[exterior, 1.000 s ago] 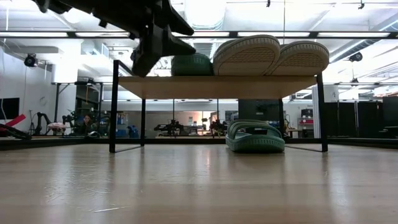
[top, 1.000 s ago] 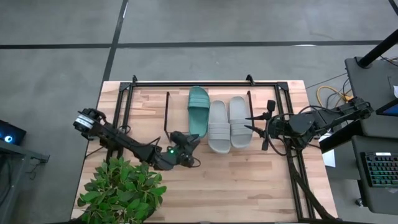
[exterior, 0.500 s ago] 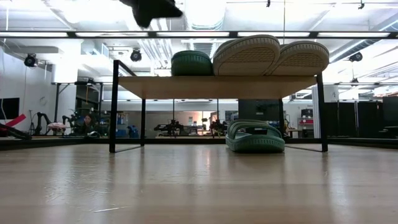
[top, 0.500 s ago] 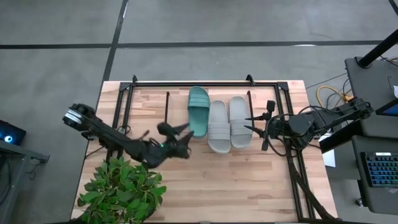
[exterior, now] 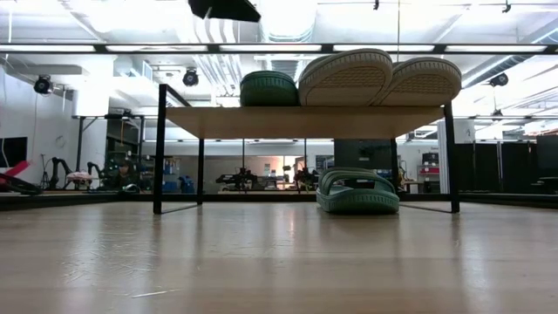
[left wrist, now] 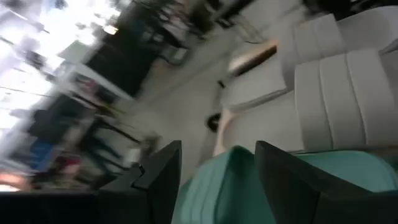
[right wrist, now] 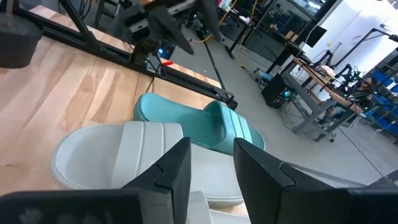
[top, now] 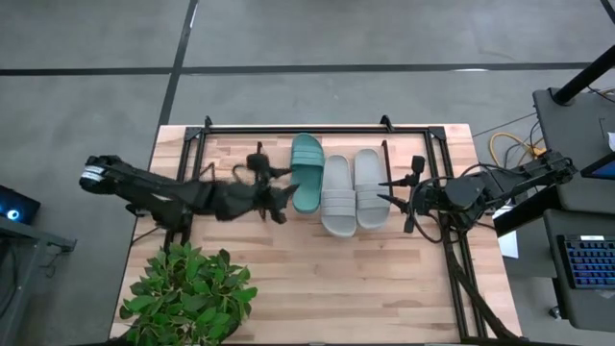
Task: Pick and place slides into the shelf
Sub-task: Put the left green slides on the shelf
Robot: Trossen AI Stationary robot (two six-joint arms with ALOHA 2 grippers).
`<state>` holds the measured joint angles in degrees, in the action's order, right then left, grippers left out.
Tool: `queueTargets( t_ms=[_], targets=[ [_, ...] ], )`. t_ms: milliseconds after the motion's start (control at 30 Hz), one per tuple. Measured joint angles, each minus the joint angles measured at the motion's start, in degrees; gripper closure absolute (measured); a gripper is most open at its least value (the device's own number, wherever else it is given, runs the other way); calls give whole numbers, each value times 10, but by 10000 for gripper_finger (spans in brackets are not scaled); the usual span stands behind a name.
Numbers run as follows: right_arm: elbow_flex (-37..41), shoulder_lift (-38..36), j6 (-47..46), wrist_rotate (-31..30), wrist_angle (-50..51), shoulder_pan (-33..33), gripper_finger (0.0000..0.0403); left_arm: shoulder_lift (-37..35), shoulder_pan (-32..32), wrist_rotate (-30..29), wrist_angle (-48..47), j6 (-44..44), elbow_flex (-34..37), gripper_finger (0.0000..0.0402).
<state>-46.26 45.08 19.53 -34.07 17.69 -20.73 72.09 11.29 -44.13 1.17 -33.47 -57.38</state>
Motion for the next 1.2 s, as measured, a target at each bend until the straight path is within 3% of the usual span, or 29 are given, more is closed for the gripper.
queueTargets(
  t_ms=[100, 300, 500, 833, 1000, 1200],
  targets=[
    [0, 0, 1, 0, 1, 0, 291, 14, -39, 66, -103, 45, -54, 212],
    [2, 0, 4, 0, 1, 0, 291, 58, -79, 78, -156, 29, -114, 212],
    [2, 0, 6, 0, 1, 0, 291, 126, -94, 93, -277, 26, -170, 212],
    [3, 0, 6, 0, 6, 0, 291, 179, -103, 85, -308, -3, -213, 212],
    [4, 0, 8, 0, 6, 0, 291, 185, -112, 44, -320, -3, -215, 212],
    [4, 0, 9, 0, 6, 0, 291, 189, -136, 65, -336, -3, -214, 212]
  ],
)
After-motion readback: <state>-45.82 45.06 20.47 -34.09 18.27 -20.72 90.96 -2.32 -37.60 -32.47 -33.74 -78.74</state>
